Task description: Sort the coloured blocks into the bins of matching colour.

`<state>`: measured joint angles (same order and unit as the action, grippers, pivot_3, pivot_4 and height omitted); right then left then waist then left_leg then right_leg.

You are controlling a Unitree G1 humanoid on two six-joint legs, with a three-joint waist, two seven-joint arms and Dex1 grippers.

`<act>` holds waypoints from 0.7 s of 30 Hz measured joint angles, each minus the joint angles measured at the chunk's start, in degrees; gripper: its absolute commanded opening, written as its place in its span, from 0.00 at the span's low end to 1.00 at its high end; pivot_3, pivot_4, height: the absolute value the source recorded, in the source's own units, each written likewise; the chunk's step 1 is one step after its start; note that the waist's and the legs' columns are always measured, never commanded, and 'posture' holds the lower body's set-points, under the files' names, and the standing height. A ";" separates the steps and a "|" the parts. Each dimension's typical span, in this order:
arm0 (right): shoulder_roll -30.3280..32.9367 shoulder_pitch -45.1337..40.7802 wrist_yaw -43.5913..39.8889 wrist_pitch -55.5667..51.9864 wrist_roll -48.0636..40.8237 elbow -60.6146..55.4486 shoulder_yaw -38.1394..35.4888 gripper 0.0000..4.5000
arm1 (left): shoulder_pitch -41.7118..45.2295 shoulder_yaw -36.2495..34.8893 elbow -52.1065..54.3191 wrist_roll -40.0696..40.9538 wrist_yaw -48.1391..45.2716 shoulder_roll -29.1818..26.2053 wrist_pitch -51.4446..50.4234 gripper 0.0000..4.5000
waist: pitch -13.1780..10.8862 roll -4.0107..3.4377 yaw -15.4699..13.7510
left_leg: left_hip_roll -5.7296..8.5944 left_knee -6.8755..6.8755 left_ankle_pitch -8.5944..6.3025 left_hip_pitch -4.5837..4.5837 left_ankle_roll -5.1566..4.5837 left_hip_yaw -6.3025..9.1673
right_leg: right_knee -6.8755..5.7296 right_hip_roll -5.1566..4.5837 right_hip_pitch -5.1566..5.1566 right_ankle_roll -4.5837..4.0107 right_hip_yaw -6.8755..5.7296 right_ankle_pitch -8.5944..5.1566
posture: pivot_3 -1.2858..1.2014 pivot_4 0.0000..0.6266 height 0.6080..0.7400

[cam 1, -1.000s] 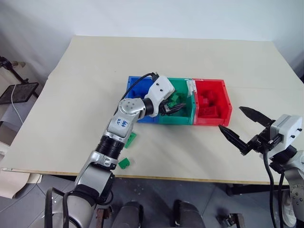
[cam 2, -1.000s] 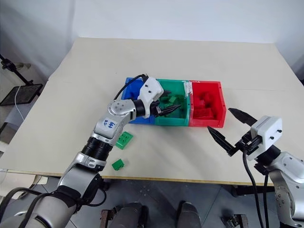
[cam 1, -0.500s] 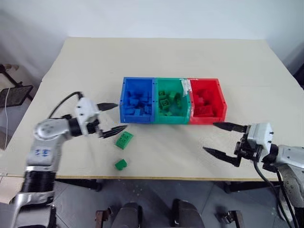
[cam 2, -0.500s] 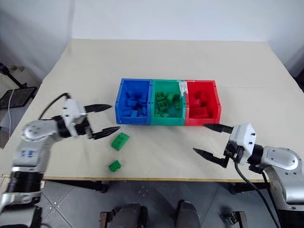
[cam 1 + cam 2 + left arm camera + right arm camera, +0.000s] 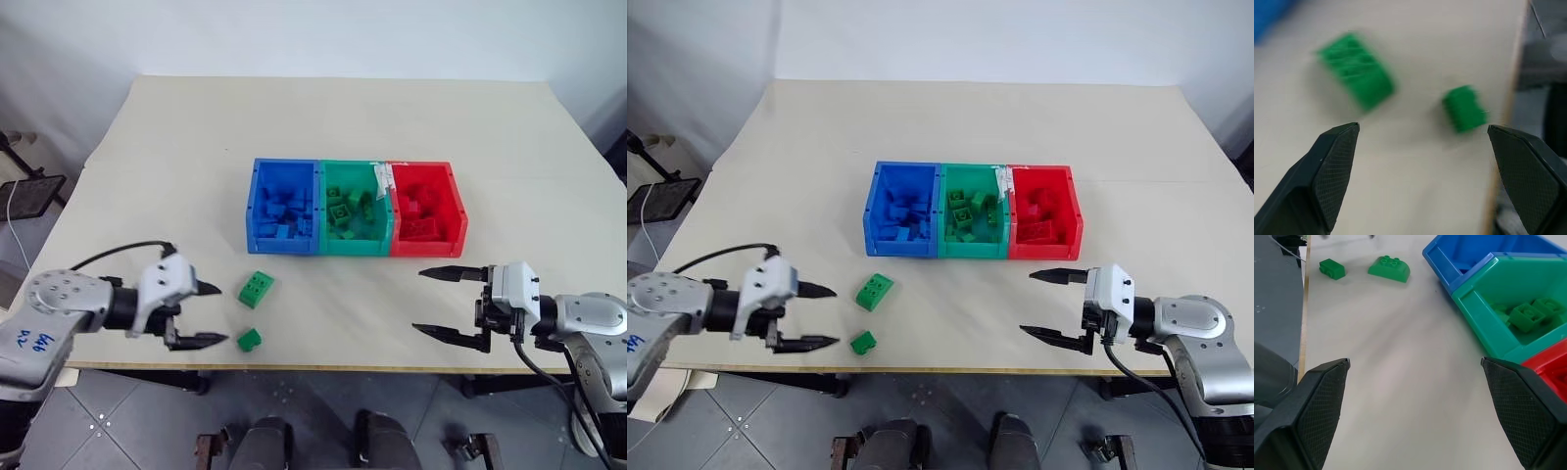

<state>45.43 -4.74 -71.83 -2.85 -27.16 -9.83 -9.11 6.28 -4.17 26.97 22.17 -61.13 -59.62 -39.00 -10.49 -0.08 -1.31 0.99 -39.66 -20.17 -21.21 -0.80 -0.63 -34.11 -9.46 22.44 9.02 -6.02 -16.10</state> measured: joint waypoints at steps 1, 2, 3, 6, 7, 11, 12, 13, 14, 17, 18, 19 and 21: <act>0.05 0.53 0.02 -0.21 -0.01 -0.26 -0.02 1.00 | -0.21 0.77 3.90 1.40 2.19 0.60 -4.91 0.99 | 0.00 0.00 -0.01 | -0.01 0.00 0.00 0.00 0.00 0.00 | 0.00 0.00 -0.01 0.00 0.02 0.00 | 0.52 0.24 1.00; 0.05 0.75 0.03 -0.50 0.00 -0.50 0.01 1.00 | -0.34 1.63 6.68 2.49 4.03 1.49 -8.41 0.99 | 0.00 0.00 -0.03 | -0.01 -0.02 0.00 -0.01 0.00 -0.01 | 0.01 0.00 -0.01 0.00 0.04 0.00 | 0.52 0.24 1.00; 0.05 0.69 0.14 -0.86 0.00 -0.88 0.01 1.00 | -0.68 3.13 8.64 2.53 5.86 1.81 -10.72 0.99 | 0.00 0.00 -0.04 | 0.01 -0.03 0.00 0.00 0.00 -0.01 | 0.01 0.00 -0.01 0.00 0.05 0.00 | 0.52 0.24 1.00; 0.05 0.69 0.70 -1.46 -0.02 -1.99 -0.01 1.00 | -1.96 6.50 10.06 1.15 9.97 1.84 -14.17 0.99 | 0.00 0.00 -0.07 | 0.01 -0.03 0.00 0.02 0.00 -0.01 | 0.01 0.02 -0.02 -0.02 0.05 -0.01 | 0.52 0.24 1.00; 0.05 0.75 1.04 -1.85 -0.02 -2.31 -0.01 1.00 | -1.61 6.92 10.81 0.88 11.25 2.15 -14.90 0.99 | 0.00 -0.01 -0.07 | 0.01 -0.03 0.00 0.04 0.00 -0.02 | 0.02 0.02 -0.04 -0.02 0.06 -0.01 | 0.52 0.24 1.00; 0.05 1.01 1.99 -2.64 -0.04 -4.20 -0.02 1.00 | -0.66 9.69 11.18 -1.65 14.15 2.31 -13.59 0.96 | 0.06 -0.10 -0.47 | 0.05 -0.06 0.00 0.09 0.00 0.00 | 0.10 0.01 -0.14 -0.02 0.07 -0.01 | 0.52 0.24 1.00; 0.05 1.24 2.20 -2.78 -0.06 -4.52 -0.03 1.00 | -0.52 10.16 10.91 -2.20 14.59 2.44 -12.88 0.91 | 0.07 -0.13 -0.55 | 0.05 -0.07 0.01 0.09 -0.01 0.00 | 0.11 0.01 -0.15 -0.02 0.07 -0.01 | 0.52 0.24 1.00; 0.05 1.53 2.35 -3.08 -0.10 -4.79 -0.03 1.00 | -0.33 10.49 10.50 -2.73 15.25 2.91 -12.12 0.87 | 0.10 -0.17 -0.63 | 0.06 -0.08 0.01 0.09 -0.01 0.01 | 0.11 0.01 -0.16 -0.03 0.07 -0.01 | 0.52 0.24 1.00; 0.05 1.79 2.48 -3.41 -0.13 -5.02 -0.04 1.00 | -0.15 10.76 10.10 -3.42 15.70 3.46 -11.46 0.80 | 0.11 -0.19 -0.70 | 0.06 -0.10 0.01 0.10 -0.01 0.00 | 0.10 0.00 -0.17 -0.03 0.08 -0.01 | 0.52 0.24 1.00; 0.52 2.98 2.13 -2.81 0.25 -5.85 -0.03 1.00 | -0.15 11.40 8.99 -4.76 16.27 3.60 -9.17 0.60 | 0.13 -0.22 -0.84 | 0.06 -0.10 0.01 0.10 -0.01 0.00 | 0.12 0.00 -0.17 -0.03 0.08 -0.01 | 0.52 0.24 1.00; 1.02 3.63 1.69 -2.11 0.78 -5.84 -0.03 1.00 | -0.16 11.47 8.66 -5.19 16.38 3.60 -8.43 0.52 | 0.13 -0.23 -0.87 | 0.07 -0.09 0.01 0.10 -0.01 -0.01 | 0.13 0.00 -0.17 -0.03 0.08 -0.01 | 0.52 0.24 1.00; 1.42 4.12 1.29 -1.68 1.12 -5.86 -0.03 1.00 | -0.14 11.46 8.30 -5.63 16.41 3.60 -7.85 0.45 | 0.13 -0.23 -0.84 | 0.07 -0.09 0.01 0.10 -0.01 -0.01 | 0.14 0.00 -0.17 -0.03 0.08 -0.01 | 0.52 0.24 1.00; 1.48 4.74 1.14 -1.35 1.18 -6.16 -0.03 1.00 | -0.01 11.46 7.83 -6.17 16.45 3.60 -7.16 0.31 | 0.13 -0.23 -0.74 | 0.06 -0.08 0.01 0.09 -0.01 -0.02 | 0.14 0.00 -0.16 -0.03 0.08 -0.01 | 0.52 0.24 1.00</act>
<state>46.90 -0.01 -70.69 -4.20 -25.98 -15.98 -9.14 6.27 7.29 34.80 16.00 -44.68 -56.02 -46.16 -10.35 -0.31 -2.05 1.06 -39.74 -20.17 -21.11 -0.82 -0.65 -33.98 -9.46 22.28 8.99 -5.94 -16.11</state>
